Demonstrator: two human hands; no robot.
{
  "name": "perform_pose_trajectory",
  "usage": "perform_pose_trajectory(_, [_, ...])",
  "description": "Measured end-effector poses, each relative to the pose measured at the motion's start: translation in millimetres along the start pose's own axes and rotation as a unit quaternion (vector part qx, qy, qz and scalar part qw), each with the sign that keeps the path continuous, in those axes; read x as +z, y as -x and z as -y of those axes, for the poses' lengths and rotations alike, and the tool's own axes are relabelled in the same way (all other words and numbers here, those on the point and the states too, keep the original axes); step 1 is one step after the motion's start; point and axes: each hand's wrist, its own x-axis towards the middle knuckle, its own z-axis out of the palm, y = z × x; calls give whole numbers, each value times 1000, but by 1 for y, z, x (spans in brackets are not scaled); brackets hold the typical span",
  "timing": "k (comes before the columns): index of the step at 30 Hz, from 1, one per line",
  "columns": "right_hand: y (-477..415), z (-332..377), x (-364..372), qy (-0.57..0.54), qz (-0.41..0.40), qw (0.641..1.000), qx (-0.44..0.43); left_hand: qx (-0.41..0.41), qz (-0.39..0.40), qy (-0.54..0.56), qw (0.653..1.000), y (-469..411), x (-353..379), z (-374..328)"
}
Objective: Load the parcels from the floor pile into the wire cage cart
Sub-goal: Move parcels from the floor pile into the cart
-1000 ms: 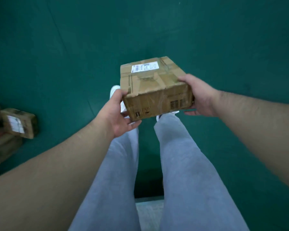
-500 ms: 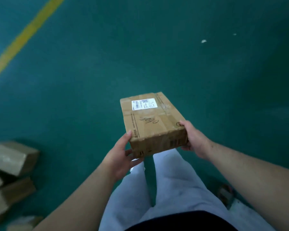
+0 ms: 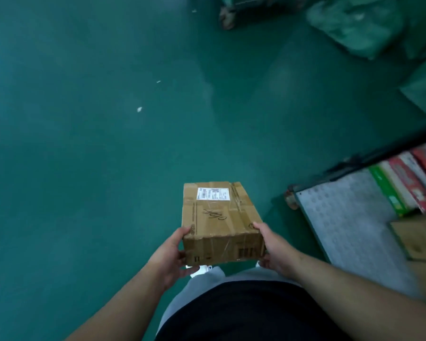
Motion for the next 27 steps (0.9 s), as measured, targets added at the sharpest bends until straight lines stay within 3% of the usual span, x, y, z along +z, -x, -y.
perform_pose_trajectory(5, [27,-39,-87,-128,-42,990,-29,16,45,-131,990,3,98,-7])
perform_pose_trajectory(11, [55,-121,-198,-304,-59,950,-46,34,93,-286,953,0,247,28])
perform_pose_trajectory(20, [76,-217,-360,-429,-123,894,-42,20,114,-367,923,9,426,135])
perform_pose_trajectory(27, [78,-237,-459,-510,-128,847,-70,29,134,-401,906,15,549,159])
